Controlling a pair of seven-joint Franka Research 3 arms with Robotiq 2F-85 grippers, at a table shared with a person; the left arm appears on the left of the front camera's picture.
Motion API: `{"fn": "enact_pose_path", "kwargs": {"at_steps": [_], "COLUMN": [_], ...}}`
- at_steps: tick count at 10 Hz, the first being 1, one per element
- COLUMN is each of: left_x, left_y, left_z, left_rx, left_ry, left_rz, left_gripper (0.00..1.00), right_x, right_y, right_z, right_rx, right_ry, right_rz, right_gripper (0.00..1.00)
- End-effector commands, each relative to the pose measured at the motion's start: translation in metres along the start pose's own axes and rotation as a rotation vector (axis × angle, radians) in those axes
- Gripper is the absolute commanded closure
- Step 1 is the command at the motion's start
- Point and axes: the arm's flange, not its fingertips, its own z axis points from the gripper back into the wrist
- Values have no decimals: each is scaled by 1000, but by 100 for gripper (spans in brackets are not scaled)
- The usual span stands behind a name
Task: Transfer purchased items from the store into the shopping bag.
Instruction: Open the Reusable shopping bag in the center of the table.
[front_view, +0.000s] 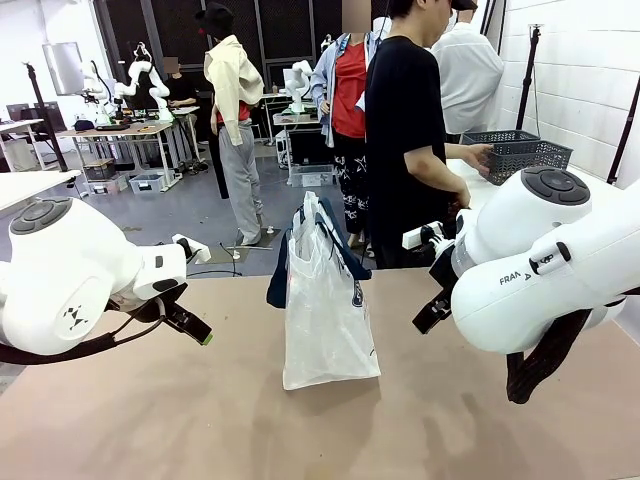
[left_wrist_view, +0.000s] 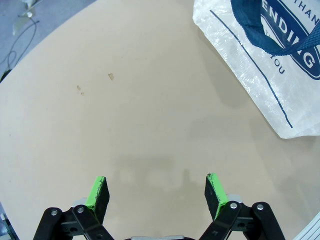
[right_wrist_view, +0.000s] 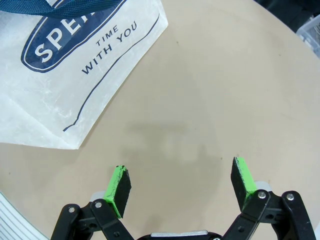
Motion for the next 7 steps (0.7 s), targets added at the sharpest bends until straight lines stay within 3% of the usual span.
{"fn": "enact_pose_path", "kwargs": {"at_steps": [1, 7], "left_x": [-1, -1], "left_y": [1, 1], "left_z": [0, 0], "left_rx": [0, 0], "left_ry": [0, 0], "left_rz": [2, 2], "left_gripper": [0, 0], "right_x": [0, 0], "right_y": [0, 0], "right_z": [0, 0], "right_rx": [0, 0], "right_ry": [0, 0], "right_rz": [0, 0], "right_gripper": [0, 0]}}
